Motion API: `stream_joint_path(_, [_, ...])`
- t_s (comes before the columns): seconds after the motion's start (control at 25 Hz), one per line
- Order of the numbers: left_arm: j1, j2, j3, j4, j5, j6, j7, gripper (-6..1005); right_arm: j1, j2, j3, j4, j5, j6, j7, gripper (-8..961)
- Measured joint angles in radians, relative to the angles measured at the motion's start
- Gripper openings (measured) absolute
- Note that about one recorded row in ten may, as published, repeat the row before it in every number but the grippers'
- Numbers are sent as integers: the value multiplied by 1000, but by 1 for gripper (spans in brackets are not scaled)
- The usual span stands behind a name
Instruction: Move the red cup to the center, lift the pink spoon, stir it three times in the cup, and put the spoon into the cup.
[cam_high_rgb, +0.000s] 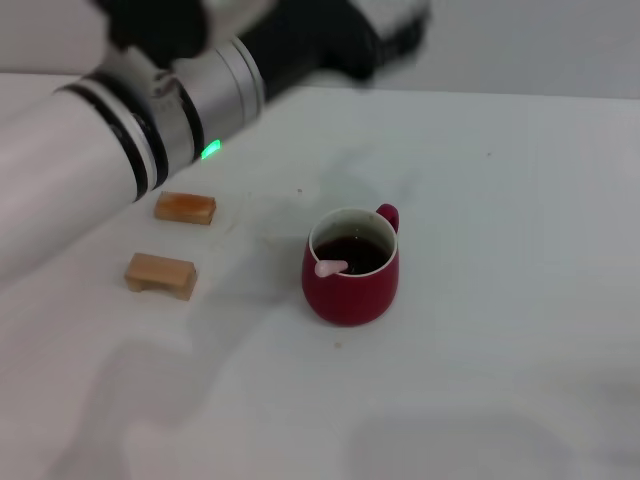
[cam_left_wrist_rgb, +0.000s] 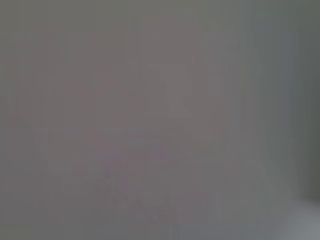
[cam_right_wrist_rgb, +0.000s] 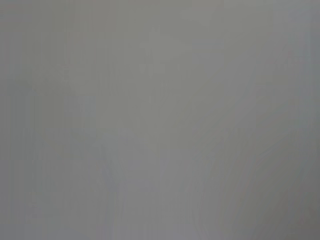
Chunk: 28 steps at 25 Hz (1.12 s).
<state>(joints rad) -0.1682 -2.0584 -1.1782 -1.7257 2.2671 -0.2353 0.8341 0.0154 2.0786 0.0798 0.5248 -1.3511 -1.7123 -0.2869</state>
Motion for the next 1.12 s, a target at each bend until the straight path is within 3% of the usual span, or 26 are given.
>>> stream_joint_path(0.12, [34,1,126,113,-27,471,-15,727,0,0,0,0,0,0,0,-1])
stream_joint_path(0.2, [29,1,183,223,34,748,-121,830,0,0,0,0,0,0,0,-1])
stream_joint_path(0.24, [18,2,199,306,109,891,-229,831,0,0,0,0,0,0,0,-1])
stream_joint_path(0.36, [-20,1,173,496,271,1085,-467,836,0,0,0,0,0,0,0,-1])
stream_joint_path(0.48, [-75,0,115,709,332,1147,-597,837,0,0,0,0,3,0,0,-1])
stream_joint_path(0.64, [-175,-2,89,1033,338,1217,-620,837,0,0,0,0,5,-1,0,-1])
stream_joint_path(0.76, [-214,-7,88,1199,329,1271,-646,837,0,0,0,-2,5,-10,0,0])
stream_joint_path(1.12, [-206,-9,37,1359,318,1285,-828,837,9,4,-8,-12,-2,-91,0,0])
